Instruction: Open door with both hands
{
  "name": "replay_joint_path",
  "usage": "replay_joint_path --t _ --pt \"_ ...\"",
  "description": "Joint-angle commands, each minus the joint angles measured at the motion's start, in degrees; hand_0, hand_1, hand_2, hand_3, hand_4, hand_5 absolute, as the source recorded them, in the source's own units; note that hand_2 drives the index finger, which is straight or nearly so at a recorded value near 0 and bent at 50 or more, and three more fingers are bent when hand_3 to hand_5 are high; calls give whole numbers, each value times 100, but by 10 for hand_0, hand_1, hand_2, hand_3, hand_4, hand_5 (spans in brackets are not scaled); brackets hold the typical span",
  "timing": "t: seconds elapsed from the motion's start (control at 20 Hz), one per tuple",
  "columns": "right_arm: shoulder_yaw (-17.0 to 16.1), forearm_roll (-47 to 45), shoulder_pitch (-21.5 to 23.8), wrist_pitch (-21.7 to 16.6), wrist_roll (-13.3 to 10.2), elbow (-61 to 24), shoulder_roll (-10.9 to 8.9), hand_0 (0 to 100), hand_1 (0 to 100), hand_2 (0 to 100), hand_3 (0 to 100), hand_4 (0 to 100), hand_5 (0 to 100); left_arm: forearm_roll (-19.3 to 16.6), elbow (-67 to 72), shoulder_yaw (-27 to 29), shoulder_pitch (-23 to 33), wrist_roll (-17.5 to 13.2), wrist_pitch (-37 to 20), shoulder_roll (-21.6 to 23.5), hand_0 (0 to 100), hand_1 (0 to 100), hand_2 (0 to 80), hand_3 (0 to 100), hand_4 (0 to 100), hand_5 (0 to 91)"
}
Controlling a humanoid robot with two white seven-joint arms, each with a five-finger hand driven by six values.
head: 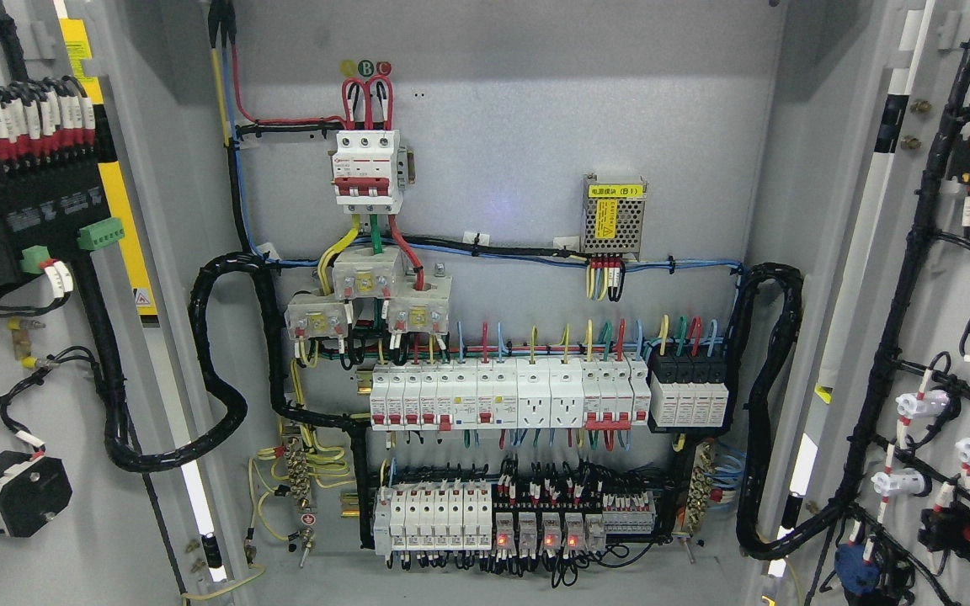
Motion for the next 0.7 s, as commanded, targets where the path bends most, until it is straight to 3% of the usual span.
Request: replay_joint_path --t 0.0,0.15,0.65 --pt "-248 -311 30 7 8 94 -28 0 500 40 0 0 0 114 557 399 -37 -11 40 354 120 556 0 0 0 0" --pt "-327 -347 30 7 8 181 -37 0 500 40 0 0 0 175 758 434 -107 -11 391 381 120 556 0 0 0 0" --pt "-433 -365 30 7 8 314 -309 0 500 40 0 0 0 396 1041 548 -239 -11 392 645 120 556 0 0 0 0"
